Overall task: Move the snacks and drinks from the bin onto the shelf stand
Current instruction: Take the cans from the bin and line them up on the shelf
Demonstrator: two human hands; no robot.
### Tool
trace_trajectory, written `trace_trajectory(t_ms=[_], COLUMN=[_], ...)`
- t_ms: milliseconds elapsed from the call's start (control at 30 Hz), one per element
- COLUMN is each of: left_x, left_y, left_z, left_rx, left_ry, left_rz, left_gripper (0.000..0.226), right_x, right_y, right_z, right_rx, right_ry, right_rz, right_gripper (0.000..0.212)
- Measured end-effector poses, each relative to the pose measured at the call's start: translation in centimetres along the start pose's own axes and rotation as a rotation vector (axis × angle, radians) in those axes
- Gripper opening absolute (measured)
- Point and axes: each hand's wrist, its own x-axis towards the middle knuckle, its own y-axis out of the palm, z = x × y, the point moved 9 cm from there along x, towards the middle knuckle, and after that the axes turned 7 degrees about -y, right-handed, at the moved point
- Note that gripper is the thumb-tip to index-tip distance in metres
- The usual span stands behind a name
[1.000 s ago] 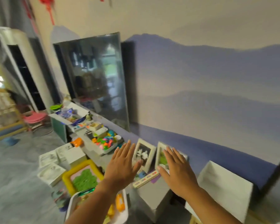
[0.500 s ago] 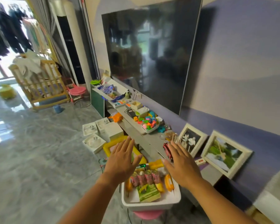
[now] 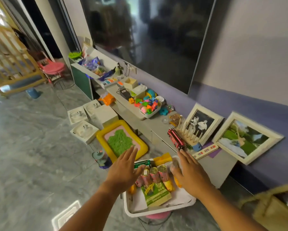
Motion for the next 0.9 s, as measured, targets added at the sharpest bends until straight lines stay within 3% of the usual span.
trace_trajectory(t_ms=[433,667,900], left_x=[8.0,9.1,9.8], left_y=[21.5,27.7,27.7], left_z=[12.5,15.3,15.2], left_rx=[-0.149,-0.337,-0.436], left_ry=[-0.242,-0.383,-0.361], left_rz=[0.278,0.174,0.075], left_gripper=[0.062,0.056,0.059], right_x=[7.3,9.4,9.7], right_y=[20.8,25.6,25.6], right_z=[-9.6,-11.0,-11.3], right_rx=[0.104,0.102,0.166], right_ry=[0.23,0.225,0.184], right_rz=[0.195,0.093,-0.025], right_gripper=[0.089,0.095,0.078])
